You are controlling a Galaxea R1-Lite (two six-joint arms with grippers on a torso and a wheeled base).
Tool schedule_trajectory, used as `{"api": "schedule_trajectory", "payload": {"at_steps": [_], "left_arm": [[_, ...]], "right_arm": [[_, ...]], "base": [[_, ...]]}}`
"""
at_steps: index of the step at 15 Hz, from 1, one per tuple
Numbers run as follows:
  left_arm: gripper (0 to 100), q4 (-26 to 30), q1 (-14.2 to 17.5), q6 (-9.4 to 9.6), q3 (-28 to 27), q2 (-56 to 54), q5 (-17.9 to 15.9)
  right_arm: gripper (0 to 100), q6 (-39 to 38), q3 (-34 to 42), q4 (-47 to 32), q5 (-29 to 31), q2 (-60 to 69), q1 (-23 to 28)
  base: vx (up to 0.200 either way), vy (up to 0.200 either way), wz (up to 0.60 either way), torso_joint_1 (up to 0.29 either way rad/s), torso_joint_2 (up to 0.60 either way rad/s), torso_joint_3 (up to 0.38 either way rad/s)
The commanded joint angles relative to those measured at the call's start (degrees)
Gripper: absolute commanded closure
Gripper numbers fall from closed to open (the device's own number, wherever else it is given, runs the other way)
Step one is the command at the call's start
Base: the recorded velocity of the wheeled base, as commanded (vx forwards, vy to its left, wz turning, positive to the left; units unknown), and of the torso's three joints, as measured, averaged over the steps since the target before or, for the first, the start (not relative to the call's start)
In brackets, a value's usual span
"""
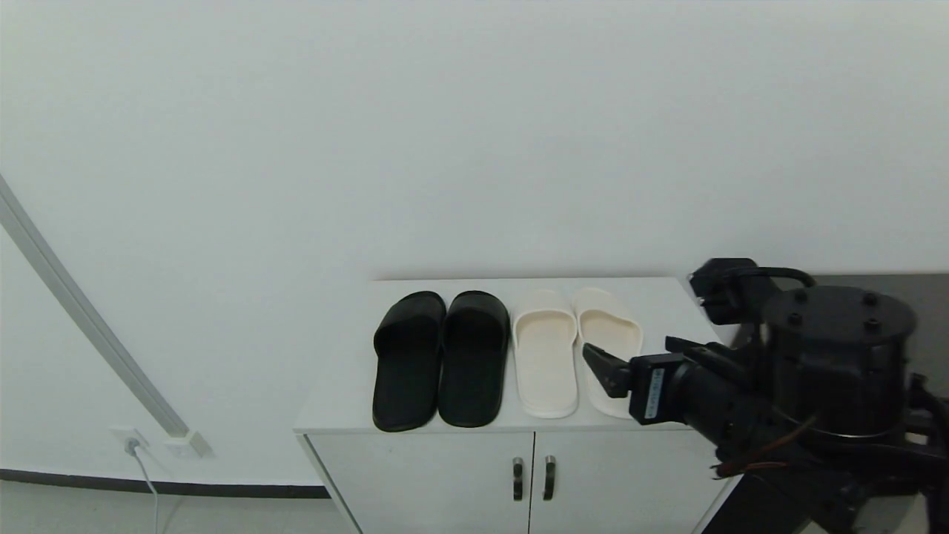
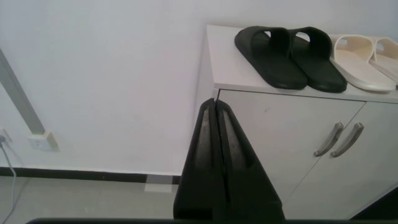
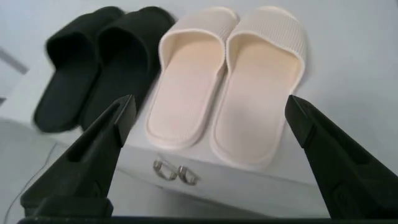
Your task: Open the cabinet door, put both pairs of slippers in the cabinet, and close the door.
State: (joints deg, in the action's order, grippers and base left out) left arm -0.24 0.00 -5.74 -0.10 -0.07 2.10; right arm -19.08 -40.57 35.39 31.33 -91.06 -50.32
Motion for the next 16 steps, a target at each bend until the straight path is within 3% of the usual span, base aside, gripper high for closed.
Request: {"api": "schedule_trajectory", "payload": {"at_steps": [1,9,16], "left_arm": [[100,-0.02,0.0,-0.06,0.01,0.07,0.01],[100,-0.02,0.0,-0.15,0.01,0.07,0.01],[100,-0.02,0.0,-0.32,0.01,0.07,0.01]], "right_arm": [[0,-0.26,-3.99,2.23,2.95,-9.75,-0.92],[0,-0.17,-16.21,4.07,8.66,-25.48,2.86],[0,2.2,-27.46,4.34,8.4,-35.67,8.22]], "base": [[0.0,0.0,0.0,0.0,0.0,0.0],[0.0,0.0,0.0,0.0,0.0,0.0],[0.0,0.0,0.0,0.0,0.0,0.0]]}}
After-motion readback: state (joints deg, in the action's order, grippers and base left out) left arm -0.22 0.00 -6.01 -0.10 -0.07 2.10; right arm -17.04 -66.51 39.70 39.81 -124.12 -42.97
